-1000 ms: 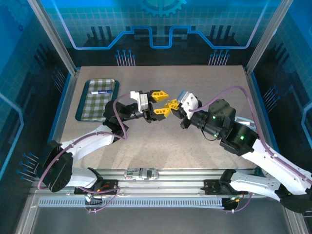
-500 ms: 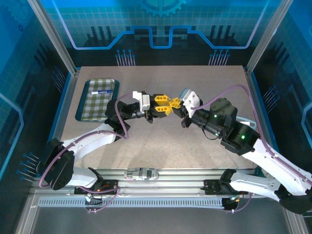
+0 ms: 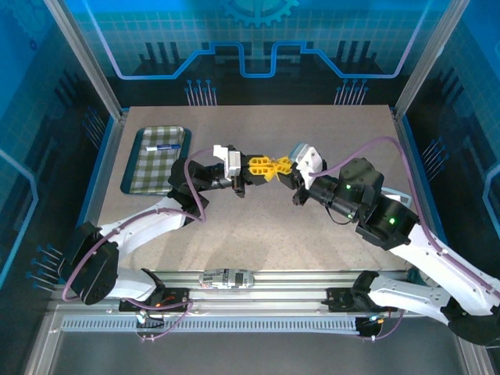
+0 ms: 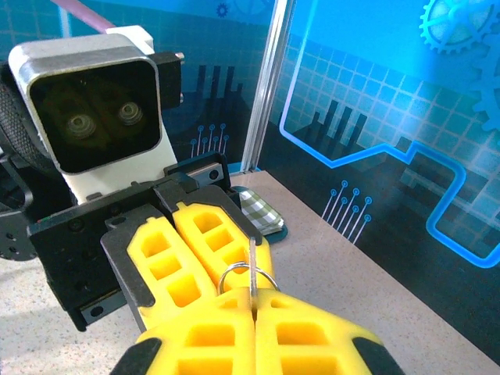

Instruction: Remove the keys from the keyring

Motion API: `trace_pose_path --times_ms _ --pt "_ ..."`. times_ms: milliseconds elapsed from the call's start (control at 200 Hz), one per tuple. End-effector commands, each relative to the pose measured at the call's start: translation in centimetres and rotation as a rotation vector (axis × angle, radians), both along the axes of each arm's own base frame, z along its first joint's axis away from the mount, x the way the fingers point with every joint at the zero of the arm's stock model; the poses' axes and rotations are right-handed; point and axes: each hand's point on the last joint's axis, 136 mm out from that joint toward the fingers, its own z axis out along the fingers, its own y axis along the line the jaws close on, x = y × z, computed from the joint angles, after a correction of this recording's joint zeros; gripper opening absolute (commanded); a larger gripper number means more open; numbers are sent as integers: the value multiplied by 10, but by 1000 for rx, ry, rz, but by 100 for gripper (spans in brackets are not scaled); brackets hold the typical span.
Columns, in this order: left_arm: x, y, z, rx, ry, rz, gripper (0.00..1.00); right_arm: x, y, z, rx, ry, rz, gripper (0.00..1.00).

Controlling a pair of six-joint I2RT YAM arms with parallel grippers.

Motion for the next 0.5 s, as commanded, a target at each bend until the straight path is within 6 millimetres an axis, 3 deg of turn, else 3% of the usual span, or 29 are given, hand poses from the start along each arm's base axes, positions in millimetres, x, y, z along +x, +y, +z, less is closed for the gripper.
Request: trace_pose_path --times_ms 0,330,495 --pt "1 13 30 -45 32 9 0 1 -8 -9 -59 -43 -17 0" --pt "9 19 27 -7 157 7 0 0 -15 -5 -90 -171 -29 0" --pt "3 21 26 9 153 -19 0 -3 -13 -5 -110 -209 -2 0"
